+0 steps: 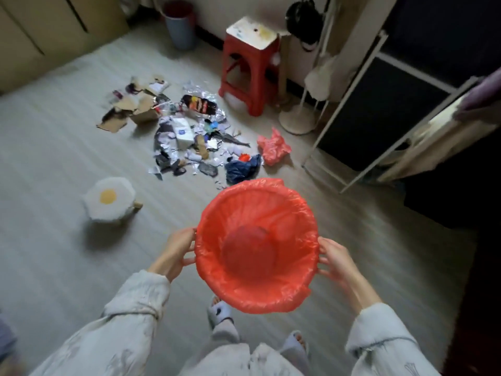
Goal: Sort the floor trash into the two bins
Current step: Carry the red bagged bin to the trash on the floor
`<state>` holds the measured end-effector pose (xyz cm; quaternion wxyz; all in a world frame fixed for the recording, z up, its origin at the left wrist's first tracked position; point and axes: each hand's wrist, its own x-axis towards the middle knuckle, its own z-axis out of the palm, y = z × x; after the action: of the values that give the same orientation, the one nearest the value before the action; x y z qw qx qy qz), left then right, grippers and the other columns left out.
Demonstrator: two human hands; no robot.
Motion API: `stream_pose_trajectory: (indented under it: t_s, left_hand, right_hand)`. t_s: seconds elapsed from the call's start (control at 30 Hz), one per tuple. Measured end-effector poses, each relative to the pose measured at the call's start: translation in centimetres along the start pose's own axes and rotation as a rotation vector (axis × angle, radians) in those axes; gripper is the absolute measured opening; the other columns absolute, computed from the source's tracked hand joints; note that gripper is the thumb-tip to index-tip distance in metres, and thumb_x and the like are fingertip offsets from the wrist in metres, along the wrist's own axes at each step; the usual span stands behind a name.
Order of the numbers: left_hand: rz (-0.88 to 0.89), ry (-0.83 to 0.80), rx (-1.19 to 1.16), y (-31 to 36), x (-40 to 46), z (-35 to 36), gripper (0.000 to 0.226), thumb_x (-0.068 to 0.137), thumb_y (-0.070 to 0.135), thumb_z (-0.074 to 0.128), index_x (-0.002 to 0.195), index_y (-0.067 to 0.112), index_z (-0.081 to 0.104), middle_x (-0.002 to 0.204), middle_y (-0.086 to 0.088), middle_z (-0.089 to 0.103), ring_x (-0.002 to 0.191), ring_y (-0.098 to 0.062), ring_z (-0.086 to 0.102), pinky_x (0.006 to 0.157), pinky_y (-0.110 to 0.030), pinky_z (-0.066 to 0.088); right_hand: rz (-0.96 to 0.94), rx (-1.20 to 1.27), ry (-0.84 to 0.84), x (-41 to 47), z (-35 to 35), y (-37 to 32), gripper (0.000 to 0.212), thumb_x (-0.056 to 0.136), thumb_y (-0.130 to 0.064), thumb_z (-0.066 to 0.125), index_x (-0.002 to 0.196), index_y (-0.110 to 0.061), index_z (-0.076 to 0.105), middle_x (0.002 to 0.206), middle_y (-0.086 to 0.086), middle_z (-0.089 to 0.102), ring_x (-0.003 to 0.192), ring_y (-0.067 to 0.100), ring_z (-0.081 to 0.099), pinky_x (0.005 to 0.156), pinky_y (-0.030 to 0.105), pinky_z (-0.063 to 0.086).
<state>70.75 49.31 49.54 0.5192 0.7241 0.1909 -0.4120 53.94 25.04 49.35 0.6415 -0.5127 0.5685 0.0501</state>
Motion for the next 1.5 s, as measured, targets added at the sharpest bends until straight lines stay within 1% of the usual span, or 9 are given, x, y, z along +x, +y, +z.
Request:
stream_pose_trajectory:
  t_s: [0.13, 0.5, 0.73, 0.9, 1.07, 1.17, 1.27, 1.37, 1.5]
  left_hand:
    - [0.035, 0.133, -0.136, 3.8, 2.7, -8.1, 0.018, 0.086, 0.012, 0.046, 0.079, 0.021, 0.06, 0.072, 0.0, 0.05, 0.076, -0.015, 0.047, 0.061, -0.024, 0.04]
    - [0.049, 0.194, -0.365, 15.3, 15.1, -20.3, 0.015, 0.088, 0.018, 0.049, 0.081, 0.018, 0.062, 0.077, 0.002, 0.063, 0.072, -0.015, 0.058, 0.061, -0.028, 0.047]
    - [0.018, 0.205, -0.282, 30.2, 28.1, -27.5, 0.023, 0.089, 0.011, 0.04, 0.072, 0.017, 0.054, 0.069, 0.0, 0.053, 0.061, -0.016, 0.049, 0.057, -0.025, 0.046]
    - [0.057, 0.254, -0.269, 39.3, 34.1, -32.9, 0.014, 0.088, 0.014, 0.046, 0.079, 0.017, 0.057, 0.073, 0.0, 0.054, 0.069, -0.016, 0.051, 0.06, -0.027, 0.047]
    - [0.062, 0.287, -0.264, 45.6, 39.9, -37.9, 0.011, 0.085, 0.015, 0.05, 0.077, 0.021, 0.054, 0.072, 0.0, 0.051, 0.071, -0.017, 0.046, 0.063, -0.026, 0.047]
    - [0.066, 0.274, -0.26, 48.8, 44.7, -41.1, 0.011, 0.085, 0.017, 0.051, 0.076, 0.022, 0.053, 0.071, 0.001, 0.05, 0.07, -0.016, 0.046, 0.063, -0.026, 0.046]
    - [0.019, 0.248, -0.241, 50.8, 51.0, -44.5, 0.01, 0.085, 0.016, 0.051, 0.076, 0.022, 0.052, 0.071, 0.001, 0.051, 0.07, -0.015, 0.047, 0.062, -0.026, 0.045]
    - [-0.047, 0.224, -0.209, 51.3, 58.5, -48.1, 0.006, 0.084, 0.016, 0.053, 0.081, 0.022, 0.054, 0.073, -0.001, 0.05, 0.074, -0.017, 0.046, 0.061, -0.024, 0.045]
    - [-0.151, 0.273, -0.118, 50.6, 68.4, -52.3, 0.009, 0.079, 0.017, 0.055, 0.071, 0.021, 0.058, 0.06, 0.003, 0.049, 0.058, -0.014, 0.047, 0.061, -0.024, 0.044]
  right_hand:
    - [-0.036, -0.069, -0.101, 1.3, 10.1, -5.5, 0.013, 0.094, -0.026, 0.049, 0.089, -0.021, 0.06, 0.073, -0.004, 0.054, 0.067, 0.011, 0.05, 0.061, 0.024, 0.043]
    - [-0.143, -0.169, -0.157, 9.0, 29.1, -20.3, 0.007, 0.088, -0.021, 0.054, 0.088, -0.022, 0.061, 0.074, 0.001, 0.054, 0.066, 0.012, 0.046, 0.058, 0.022, 0.039]
    - [-0.065, -0.24, -0.145, 18.1, 42.5, -32.9, 0.019, 0.087, -0.02, 0.054, 0.067, -0.02, 0.054, 0.061, -0.001, 0.05, 0.062, 0.014, 0.045, 0.06, 0.023, 0.043]
    - [-0.106, -0.298, -0.213, 21.4, 50.7, -41.1, 0.022, 0.09, -0.022, 0.05, 0.07, -0.019, 0.058, 0.061, -0.004, 0.052, 0.059, 0.011, 0.047, 0.054, 0.022, 0.041]
    - [-0.149, -0.319, -0.245, 24.1, 59.1, -47.6, 0.015, 0.091, -0.024, 0.049, 0.085, -0.018, 0.061, 0.064, -0.002, 0.053, 0.061, 0.011, 0.049, 0.061, 0.024, 0.046]
    - [-0.175, -0.31, -0.224, 26.6, 64.4, -49.6, 0.02, 0.094, -0.026, 0.046, 0.094, -0.015, 0.063, 0.066, -0.001, 0.058, 0.059, 0.01, 0.052, 0.06, 0.025, 0.047]
    - [-0.154, -0.319, -0.186, 30.2, 69.9, -50.2, 0.028, 0.095, -0.027, 0.045, 0.116, -0.016, 0.06, 0.086, 0.008, 0.065, 0.065, 0.013, 0.057, 0.064, 0.028, 0.05]
    - [-0.064, -0.303, -0.141, 34.5, 76.2, -49.6, 0.025, 0.095, -0.024, 0.046, 0.111, -0.014, 0.061, 0.087, 0.01, 0.063, 0.071, 0.019, 0.057, 0.067, 0.031, 0.05]
    - [0.037, -0.319, -0.114, 41.9, 85.3, -47.5, 0.022, 0.09, -0.024, 0.051, 0.103, -0.013, 0.065, 0.074, 0.004, 0.06, 0.066, 0.017, 0.052, 0.065, 0.034, 0.05]
